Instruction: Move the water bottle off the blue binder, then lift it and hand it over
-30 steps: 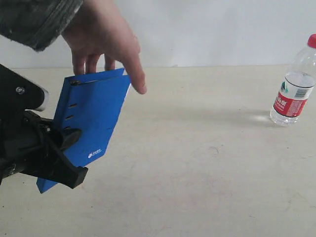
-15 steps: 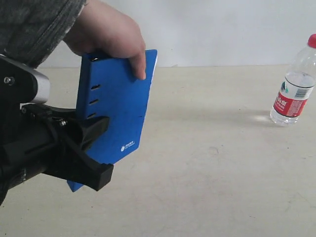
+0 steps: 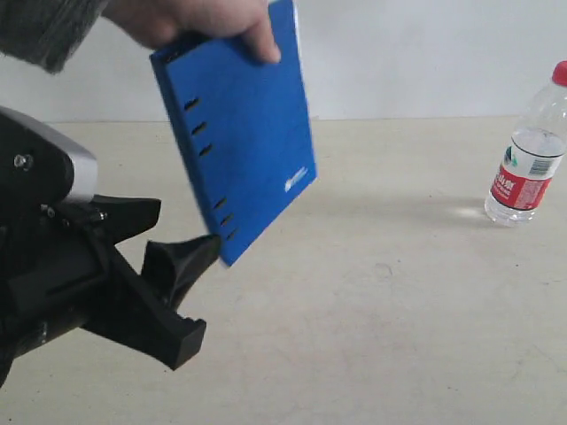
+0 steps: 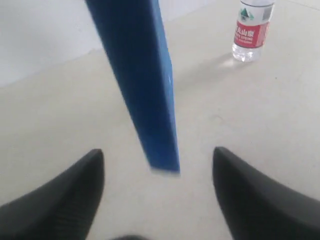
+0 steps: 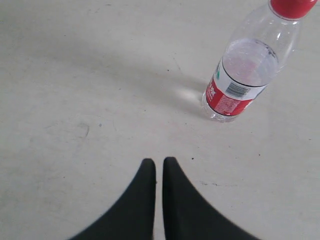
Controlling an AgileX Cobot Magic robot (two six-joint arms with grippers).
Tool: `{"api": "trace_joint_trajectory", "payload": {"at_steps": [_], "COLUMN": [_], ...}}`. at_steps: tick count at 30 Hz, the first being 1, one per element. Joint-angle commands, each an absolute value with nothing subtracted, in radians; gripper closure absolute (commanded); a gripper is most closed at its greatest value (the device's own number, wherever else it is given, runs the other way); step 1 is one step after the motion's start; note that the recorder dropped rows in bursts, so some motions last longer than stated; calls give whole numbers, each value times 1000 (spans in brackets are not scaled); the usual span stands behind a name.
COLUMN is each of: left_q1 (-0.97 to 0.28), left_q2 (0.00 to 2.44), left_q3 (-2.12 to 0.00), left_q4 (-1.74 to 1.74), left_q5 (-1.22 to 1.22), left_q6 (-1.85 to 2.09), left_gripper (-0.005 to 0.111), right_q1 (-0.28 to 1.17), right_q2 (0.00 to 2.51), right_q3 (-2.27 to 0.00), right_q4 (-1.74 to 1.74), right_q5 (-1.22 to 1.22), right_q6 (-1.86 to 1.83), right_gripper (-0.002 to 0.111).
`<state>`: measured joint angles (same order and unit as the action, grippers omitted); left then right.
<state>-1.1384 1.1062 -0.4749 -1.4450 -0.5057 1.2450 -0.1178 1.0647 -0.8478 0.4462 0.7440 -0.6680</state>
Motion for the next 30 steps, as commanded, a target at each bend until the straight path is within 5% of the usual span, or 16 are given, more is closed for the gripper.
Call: {"api": "trace_joint_trajectory", "payload": {"at_steps": [1, 5, 7, 9, 10, 14, 19, 25, 30], "left_q1": [-1145, -1145, -1129, -1074, -1029, -796, -418, 50, 172], "left_q2": [1102, 1113, 1140, 1183, 1201, 1302, 1417, 1282, 975], "left_q3": [-430, -358, -328, -303, -301, -350, -423, -463, -463], "left_q4": [-1552, -1553, -1443, -1222, -1120, -798, -912, -760, -627], "left_q5": [-468, -573, -773, -929, -952, -786, -628, -251, 29], "left_q6": [1248, 1248, 1248, 1248, 1253, 1241, 1197, 985, 893], "left_gripper": [31, 40, 60, 94, 99, 99, 100, 100, 100], "right_q1": [-119, -119, -119, -119, -119, -119, -119, -119, -119], "right_q2": [1060, 1060, 1060, 1060, 1060, 1060, 1060, 1060, 1060], "right_q3": [-850, -850, -850, -850, -850, -850, -850, -850, -850], "right_q4": [414, 413, 413, 413, 413, 413, 413, 413, 413], "right_q5": [730, 717, 715, 715, 715, 715, 728, 740, 756], "right_q6": [-667, -667, -659, -653, -653, -653, -653, -655, -661], "right_gripper": [108, 108, 108, 108, 108, 108, 108, 108, 108]}}
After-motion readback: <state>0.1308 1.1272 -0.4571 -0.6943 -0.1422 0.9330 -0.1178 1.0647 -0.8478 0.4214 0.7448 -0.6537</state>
